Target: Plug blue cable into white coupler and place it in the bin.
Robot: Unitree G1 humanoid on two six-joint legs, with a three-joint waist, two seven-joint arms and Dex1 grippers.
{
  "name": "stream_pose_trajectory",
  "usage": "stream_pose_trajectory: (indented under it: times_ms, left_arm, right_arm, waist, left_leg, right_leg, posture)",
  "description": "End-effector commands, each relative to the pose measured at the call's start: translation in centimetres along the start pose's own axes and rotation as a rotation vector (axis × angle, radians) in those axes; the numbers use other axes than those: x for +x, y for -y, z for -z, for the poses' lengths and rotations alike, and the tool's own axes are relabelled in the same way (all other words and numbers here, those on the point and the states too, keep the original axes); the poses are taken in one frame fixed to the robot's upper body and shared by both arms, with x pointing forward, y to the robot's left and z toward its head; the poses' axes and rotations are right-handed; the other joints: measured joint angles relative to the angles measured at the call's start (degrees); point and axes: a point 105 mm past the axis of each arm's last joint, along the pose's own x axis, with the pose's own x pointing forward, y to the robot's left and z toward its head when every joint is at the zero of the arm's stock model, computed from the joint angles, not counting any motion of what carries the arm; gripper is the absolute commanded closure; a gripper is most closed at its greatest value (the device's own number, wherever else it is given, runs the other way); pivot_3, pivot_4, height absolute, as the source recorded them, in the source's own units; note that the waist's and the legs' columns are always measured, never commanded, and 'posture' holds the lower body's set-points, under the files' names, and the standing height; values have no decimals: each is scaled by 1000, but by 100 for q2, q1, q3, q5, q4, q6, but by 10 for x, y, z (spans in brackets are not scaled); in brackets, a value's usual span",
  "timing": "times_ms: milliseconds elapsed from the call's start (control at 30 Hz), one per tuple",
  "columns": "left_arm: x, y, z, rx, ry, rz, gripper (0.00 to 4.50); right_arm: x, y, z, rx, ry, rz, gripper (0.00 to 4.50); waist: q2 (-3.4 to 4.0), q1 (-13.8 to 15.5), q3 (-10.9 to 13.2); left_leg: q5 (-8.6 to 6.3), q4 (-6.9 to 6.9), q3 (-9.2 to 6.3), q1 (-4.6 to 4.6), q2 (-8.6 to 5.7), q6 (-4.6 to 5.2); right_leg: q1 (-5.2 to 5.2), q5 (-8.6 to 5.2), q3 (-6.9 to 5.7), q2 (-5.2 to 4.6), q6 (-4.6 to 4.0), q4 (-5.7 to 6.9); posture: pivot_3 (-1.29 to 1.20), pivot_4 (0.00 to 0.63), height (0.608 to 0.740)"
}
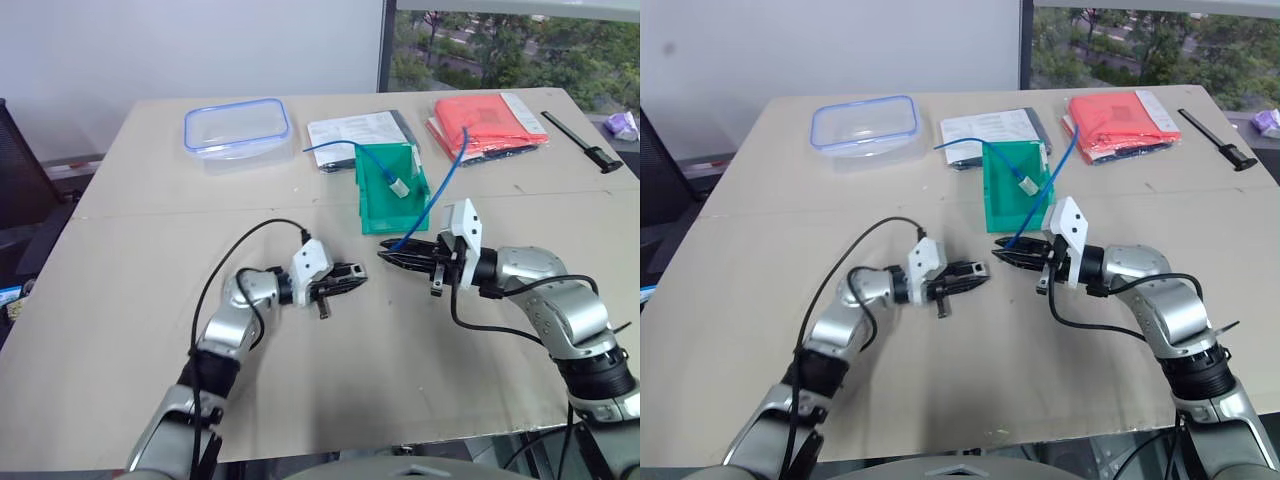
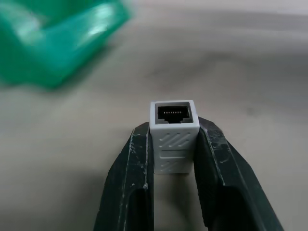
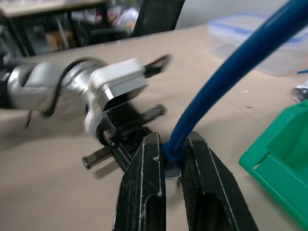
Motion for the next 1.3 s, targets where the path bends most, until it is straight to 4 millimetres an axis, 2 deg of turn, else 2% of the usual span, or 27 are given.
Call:
stream_pose_trajectory:
  times_ms: [33, 200, 367, 633, 867, 1167, 1300]
  left_arm:
    - [21, 14, 12, 20, -58, 239, 3957]
    - [29, 10, 13, 40, -85, 347, 3957]
    - [31, 5, 12, 53, -93, 371, 3957]
    - [29, 6, 17, 56, -97, 378, 3957]
    - [27, 8, 21, 50, -106, 374, 3957]
    - [29, 8, 20, 41, -97, 363, 3957]
    - [30, 8, 20, 39, -95, 367, 3957]
  right_arm:
    - [6, -1, -5, -95, -7, -43, 4500]
    - [7, -2, 13, -126, -87, -72, 4500]
    - [-1, -1, 32, -139, -159, -80, 4500]
    - [1, 8, 38, -146, -173, -64, 4500]
    - [-3, 13, 33, -143, -169, -58, 4500]
    - [-4, 0, 45, -130, -224, -117, 4500]
    - [0, 2, 54, -143, -253, -93, 4500]
  waist:
    - [-2, 1, 1]
    - [-8, -16, 5]
    - [-11, -13, 6]
    - [-13, -15, 4]
    - [-14, -18, 4]
    - [-14, -13, 3]
    - [-16, -17, 1]
  left_leg:
    - [-2, 0, 2, -1, -3, 3]
    - [-10, -2, -12, -3, -15, 15]
    - [-11, 9, -30, -2, -6, 17]
    - [-11, 42, -41, 5, 3, 17]
    - [-11, 47, -49, 7, 5, 17]
    - [-11, 51, -56, 11, 6, 17]
    - [-11, 54, -55, 11, 6, 17]
  right_leg:
    - [0, -4, -3, 2, 7, 1]
    - [1, -10, -7, 8, 14, 3]
    - [9, -10, -10, 7, 14, 9]
    - [21, -10, -15, 9, 13, 31]
    - [27, -10, -20, 13, 13, 34]
    - [35, -10, -26, 13, 12, 34]
    - [37, -10, -26, 13, 12, 34]
  posture:
    - [0, 150, 736]
    - [0, 150, 736]
    - [0, 150, 736]
    - [0, 150, 736]
    - [0, 150, 736]
    - [0, 150, 736]
    - [0, 150, 736]
